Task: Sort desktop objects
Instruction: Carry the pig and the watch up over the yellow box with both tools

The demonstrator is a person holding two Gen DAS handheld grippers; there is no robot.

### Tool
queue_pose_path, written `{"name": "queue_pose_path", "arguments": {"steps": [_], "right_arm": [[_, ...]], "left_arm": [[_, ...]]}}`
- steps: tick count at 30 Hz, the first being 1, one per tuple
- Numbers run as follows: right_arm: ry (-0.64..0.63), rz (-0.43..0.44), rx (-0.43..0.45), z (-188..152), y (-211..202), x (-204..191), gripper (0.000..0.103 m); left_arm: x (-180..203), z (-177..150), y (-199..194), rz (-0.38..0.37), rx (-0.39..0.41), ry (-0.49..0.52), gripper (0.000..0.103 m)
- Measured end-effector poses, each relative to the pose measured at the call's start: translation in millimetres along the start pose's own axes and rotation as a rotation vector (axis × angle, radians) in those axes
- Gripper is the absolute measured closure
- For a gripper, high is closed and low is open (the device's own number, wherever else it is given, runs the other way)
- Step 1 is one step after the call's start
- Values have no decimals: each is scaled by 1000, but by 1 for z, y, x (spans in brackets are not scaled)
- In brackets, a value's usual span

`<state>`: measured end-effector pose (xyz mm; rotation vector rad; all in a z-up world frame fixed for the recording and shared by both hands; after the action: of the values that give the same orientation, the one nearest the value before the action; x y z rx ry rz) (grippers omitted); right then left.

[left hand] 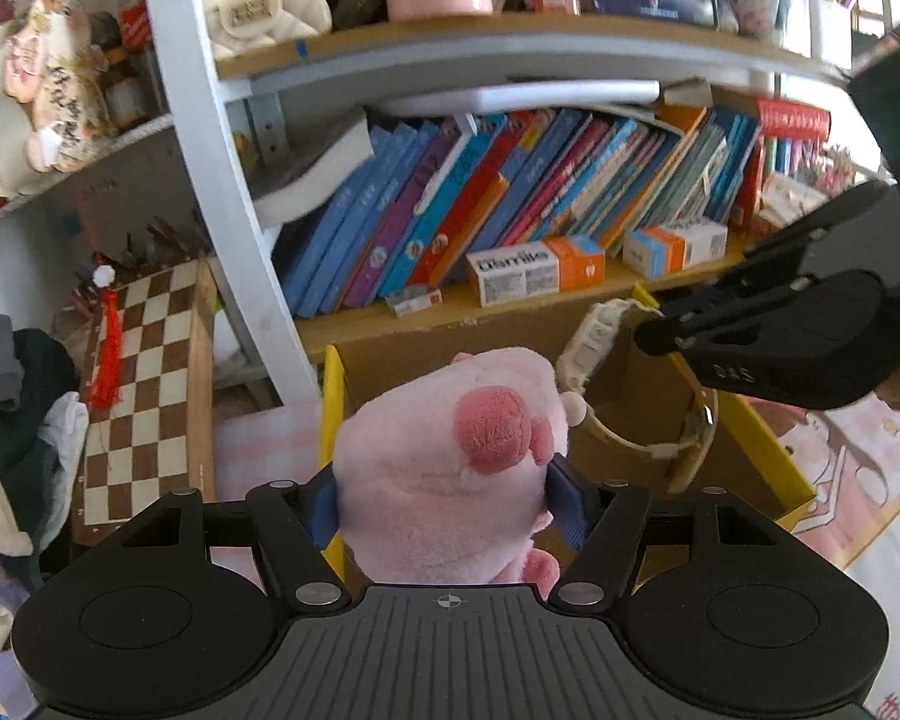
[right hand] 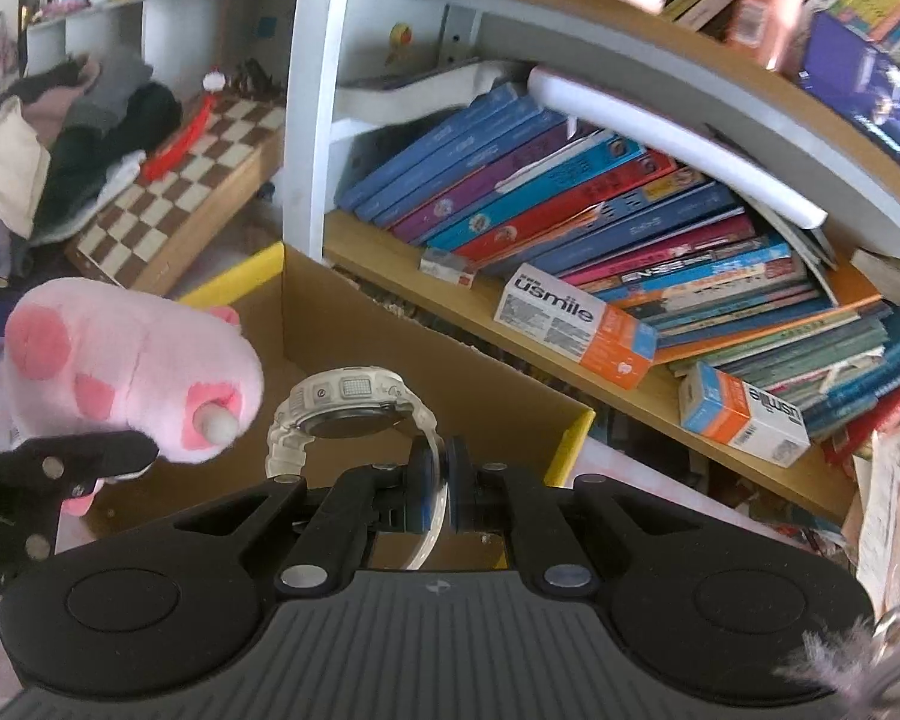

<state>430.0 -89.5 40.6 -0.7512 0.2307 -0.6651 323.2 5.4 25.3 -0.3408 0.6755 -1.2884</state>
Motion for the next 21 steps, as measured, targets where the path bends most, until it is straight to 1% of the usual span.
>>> {"name": "queue_pose_path", "arguments": {"steps": [5, 13, 21], "right_arm": [[-53, 18, -59, 0, 32, 4, 98], [-156, 62, -188, -5, 83, 5, 98], [-213, 94, -272, -11, 109, 2, 96]], "left_arm": [[7, -2, 22, 4, -48, 45, 35], [17, -7, 54, 7, -116, 106, 35], [26, -14, 69, -8, -165, 151, 34]]}}
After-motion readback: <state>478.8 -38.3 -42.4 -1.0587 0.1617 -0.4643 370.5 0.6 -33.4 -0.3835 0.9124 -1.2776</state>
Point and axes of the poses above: each gripper's, at about its wrist camera, not at the fingertips, and y roughly the way its jaws point, x to its right, z to its top, the point moved 2 cm from there along y, roughly the way its jaws point, and after that the axes turned 12 degrees about z, right-handed, at the moved point
